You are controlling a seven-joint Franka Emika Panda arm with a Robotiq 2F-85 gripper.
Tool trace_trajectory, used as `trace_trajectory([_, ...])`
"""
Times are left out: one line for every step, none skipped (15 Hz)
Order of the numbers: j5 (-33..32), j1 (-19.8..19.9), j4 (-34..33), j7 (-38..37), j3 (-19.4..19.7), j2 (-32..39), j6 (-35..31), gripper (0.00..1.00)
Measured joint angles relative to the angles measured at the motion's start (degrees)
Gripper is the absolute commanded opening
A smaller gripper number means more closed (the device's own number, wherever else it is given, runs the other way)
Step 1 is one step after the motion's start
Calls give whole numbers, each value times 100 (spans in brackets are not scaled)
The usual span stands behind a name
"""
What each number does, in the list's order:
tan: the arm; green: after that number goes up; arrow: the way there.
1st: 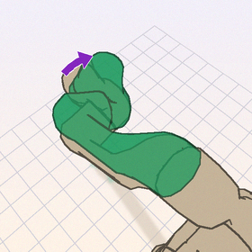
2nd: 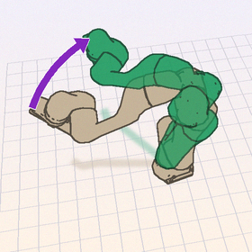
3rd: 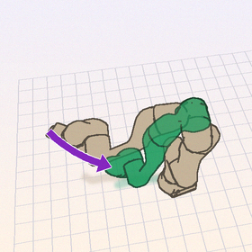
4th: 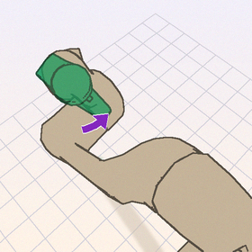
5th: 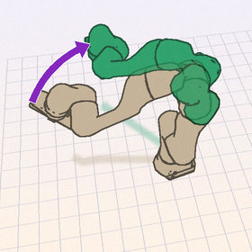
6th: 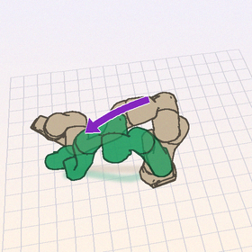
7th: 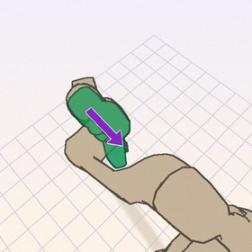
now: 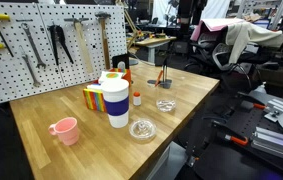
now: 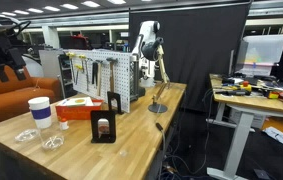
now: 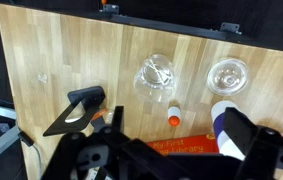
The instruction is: Put the white and red shaker in the glass container
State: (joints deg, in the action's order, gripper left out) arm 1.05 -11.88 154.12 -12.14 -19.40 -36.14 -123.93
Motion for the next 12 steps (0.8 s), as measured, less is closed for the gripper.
trace_trajectory([0,0,0,0,0,0,0,100])
trace_trajectory([-9,-1,0,0,2,0,0,100])
trace_trajectory([-10,-7,-1,0,6,9,0,100])
trace_trajectory([-10,-18,-4,0,7,45,-11,100])
trace_trajectory([-12,-29,-13,0,6,116,-48,100])
trace_trajectory([-41,-32,-35,-1,-2,228,-144,100])
trace_trajectory([-85,-31,-60,-4,-6,373,-284,100])
trace_trajectory([-149,-23,-98,-27,-6,540,-458,100])
trace_trajectory([-193,-13,-140,-47,-5,683,-569,100])
trace_trajectory([-209,-4,-180,-51,-5,780,-617,100])
trace_trajectory([-220,1,-209,-52,-5,828,-625,100])
trace_trajectory([-224,2,-221,-53,-5,830,-625,100])
